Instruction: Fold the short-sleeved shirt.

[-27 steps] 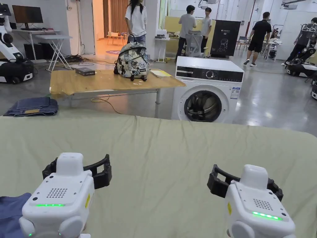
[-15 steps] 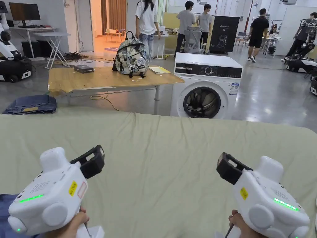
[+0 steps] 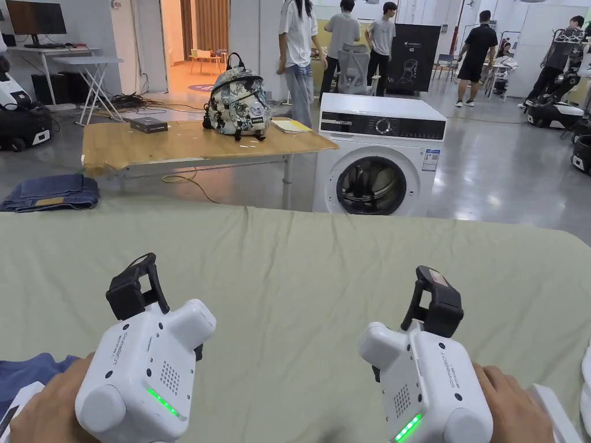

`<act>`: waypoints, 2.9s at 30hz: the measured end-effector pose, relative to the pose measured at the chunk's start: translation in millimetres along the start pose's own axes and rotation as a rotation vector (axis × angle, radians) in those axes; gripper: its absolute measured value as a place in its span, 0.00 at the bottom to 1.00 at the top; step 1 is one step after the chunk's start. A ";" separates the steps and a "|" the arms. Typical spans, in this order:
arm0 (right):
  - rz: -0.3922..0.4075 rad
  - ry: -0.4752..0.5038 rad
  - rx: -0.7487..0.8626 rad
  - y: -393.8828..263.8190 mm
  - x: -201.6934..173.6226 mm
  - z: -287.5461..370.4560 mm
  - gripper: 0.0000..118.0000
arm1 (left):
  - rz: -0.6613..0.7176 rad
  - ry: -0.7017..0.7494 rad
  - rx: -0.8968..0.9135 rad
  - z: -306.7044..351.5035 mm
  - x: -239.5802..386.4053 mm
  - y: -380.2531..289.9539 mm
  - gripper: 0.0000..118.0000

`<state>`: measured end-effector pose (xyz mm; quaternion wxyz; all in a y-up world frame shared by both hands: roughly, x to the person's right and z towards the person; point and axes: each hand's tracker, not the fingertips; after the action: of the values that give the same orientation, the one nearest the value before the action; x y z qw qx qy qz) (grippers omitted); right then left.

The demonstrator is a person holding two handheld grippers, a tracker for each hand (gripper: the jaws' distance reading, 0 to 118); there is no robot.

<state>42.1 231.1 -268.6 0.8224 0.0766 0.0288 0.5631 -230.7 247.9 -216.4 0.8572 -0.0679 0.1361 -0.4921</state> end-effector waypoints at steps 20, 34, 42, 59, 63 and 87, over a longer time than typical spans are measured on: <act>-1.210 0.026 -0.272 -20.1 34.3 -1.8 1.00 | 1.116 -0.105 -0.022 -21.6 -27.3 -34.7 0.87; -1.185 0.007 -0.265 -12.5 38.5 0.3 0.00 | 1.007 -0.052 -0.001 -6.0 -44.4 -21.5 0.06; -1.188 0.027 -0.274 -1.2 37.8 1.3 0.00 | 1.013 -0.062 -0.033 -4.8 -47.7 -28.3 0.00; -1.147 0.140 -0.284 15.3 17.0 -6.5 0.00 | 1.085 -0.171 -0.366 3.3 -127.9 -166.9 0.00; -1.130 0.165 -0.280 20.0 10.1 -8.1 0.00 | 1.011 -0.192 -0.528 3.7 -145.0 -206.3 0.00; -1.110 0.234 -0.361 13.0 -16.7 -5.9 0.00 | 1.047 -0.470 -1.134 -45.1 -83.8 -357.3 0.72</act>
<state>23.3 220.8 -273.0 0.9851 -0.1536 0.0586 0.0495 -579.1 139.9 -155.9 0.8178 -0.5217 0.1953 0.1445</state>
